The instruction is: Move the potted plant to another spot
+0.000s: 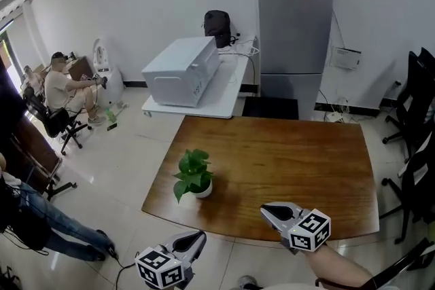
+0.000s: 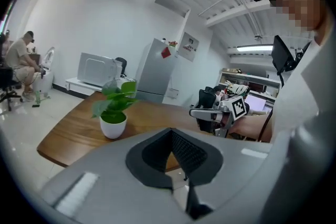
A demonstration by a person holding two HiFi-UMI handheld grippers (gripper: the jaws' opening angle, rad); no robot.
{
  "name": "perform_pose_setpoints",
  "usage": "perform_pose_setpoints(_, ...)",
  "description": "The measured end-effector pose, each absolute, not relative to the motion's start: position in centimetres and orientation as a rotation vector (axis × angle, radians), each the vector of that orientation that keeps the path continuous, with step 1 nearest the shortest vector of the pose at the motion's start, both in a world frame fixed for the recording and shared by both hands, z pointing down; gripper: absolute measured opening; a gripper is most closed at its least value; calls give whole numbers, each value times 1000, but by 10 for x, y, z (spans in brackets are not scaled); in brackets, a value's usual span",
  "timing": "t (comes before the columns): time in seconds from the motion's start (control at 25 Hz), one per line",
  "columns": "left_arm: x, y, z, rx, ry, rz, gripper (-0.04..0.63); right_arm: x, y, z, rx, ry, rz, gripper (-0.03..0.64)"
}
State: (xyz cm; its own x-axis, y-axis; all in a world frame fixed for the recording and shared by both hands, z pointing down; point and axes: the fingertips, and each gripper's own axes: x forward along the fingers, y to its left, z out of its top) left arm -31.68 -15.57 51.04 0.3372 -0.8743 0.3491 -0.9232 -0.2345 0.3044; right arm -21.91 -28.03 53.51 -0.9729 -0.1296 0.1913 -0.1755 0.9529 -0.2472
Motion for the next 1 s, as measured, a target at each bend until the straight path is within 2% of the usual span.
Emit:
perform_pose_setpoints(0.24,-230,-143,500,2281,-1465,201,-5,-131,-230,534,311,-2927,399,3)
perform_pose_setpoints(0.76,-32,22,483,2369,-1367,212,-5,76,-39,513,411,-2927,451,6)
perform_pose_setpoints(1.0,25,66,450,2441,-1328,253,-5,139,22,471,383,-2977,466,24)
